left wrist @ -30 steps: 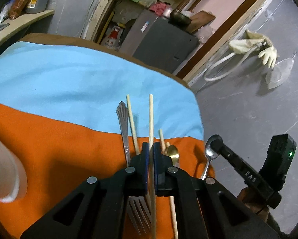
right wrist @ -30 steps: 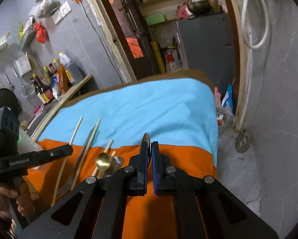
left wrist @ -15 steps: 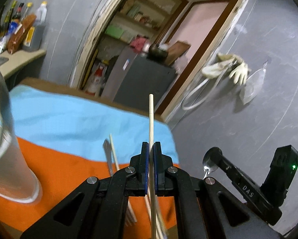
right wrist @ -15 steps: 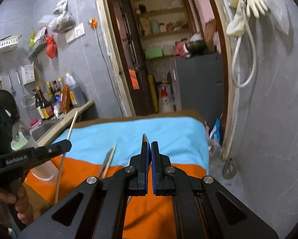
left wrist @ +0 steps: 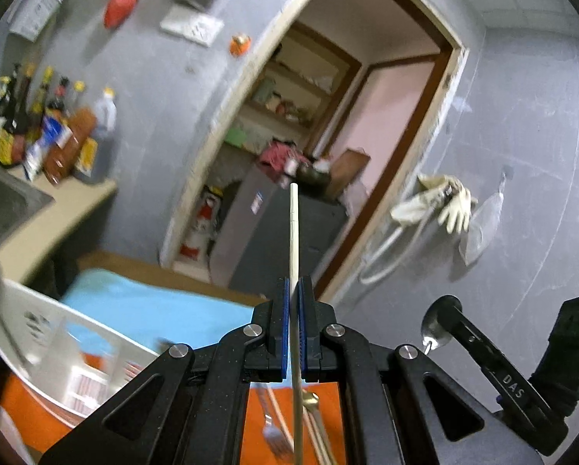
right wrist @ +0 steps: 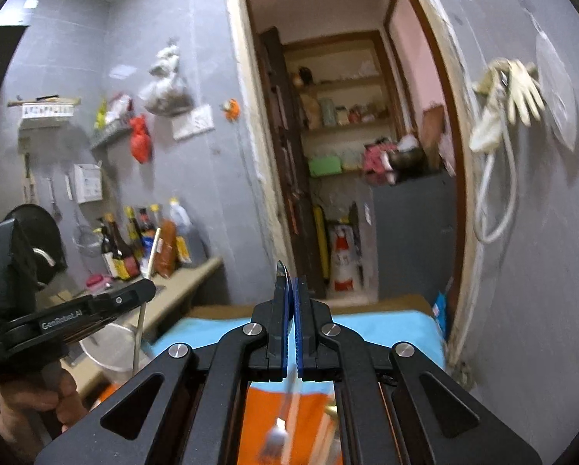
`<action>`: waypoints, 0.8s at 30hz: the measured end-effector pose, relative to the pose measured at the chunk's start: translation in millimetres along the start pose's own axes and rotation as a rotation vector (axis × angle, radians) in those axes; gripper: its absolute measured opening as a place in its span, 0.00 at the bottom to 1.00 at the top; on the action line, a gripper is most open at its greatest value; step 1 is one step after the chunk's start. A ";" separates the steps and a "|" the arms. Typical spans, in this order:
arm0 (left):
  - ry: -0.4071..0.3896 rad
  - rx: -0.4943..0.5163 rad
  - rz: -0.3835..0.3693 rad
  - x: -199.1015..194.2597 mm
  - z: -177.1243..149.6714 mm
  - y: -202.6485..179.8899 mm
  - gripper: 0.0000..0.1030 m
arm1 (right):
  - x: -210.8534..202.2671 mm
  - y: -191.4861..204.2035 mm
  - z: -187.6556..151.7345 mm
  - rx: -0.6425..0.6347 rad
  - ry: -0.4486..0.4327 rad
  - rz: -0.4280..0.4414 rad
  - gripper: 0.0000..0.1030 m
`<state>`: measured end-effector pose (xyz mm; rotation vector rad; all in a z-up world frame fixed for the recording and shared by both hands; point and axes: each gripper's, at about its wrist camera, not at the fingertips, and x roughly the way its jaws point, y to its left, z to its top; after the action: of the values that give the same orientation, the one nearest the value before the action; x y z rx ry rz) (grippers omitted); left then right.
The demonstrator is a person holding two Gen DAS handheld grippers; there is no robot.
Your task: Organize utensils
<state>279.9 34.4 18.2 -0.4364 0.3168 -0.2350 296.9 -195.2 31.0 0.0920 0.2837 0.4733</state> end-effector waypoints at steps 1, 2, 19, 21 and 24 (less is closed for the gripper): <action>-0.012 0.004 0.011 -6.8 4.4 4.8 0.02 | 1.3 9.7 3.4 -0.008 -0.009 0.011 0.01; -0.026 0.008 0.023 -14.6 10.3 11.1 0.02 | 2.4 17.3 5.9 -0.012 -0.016 0.022 0.01; -0.221 -0.122 0.212 -74.7 63.6 158.1 0.02 | 44.8 124.0 4.9 -0.120 -0.097 0.082 0.01; -0.234 -0.117 0.225 -69.1 62.5 167.1 0.02 | 50.9 130.9 -0.7 -0.145 -0.098 0.075 0.01; -0.253 -0.105 0.234 -60.3 56.4 176.2 0.02 | 59.8 139.8 -11.2 -0.187 -0.098 0.064 0.01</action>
<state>271.0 228.1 2.7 -0.5223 0.1305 0.0657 283.6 -43.4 26.8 -0.0579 0.1395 0.5548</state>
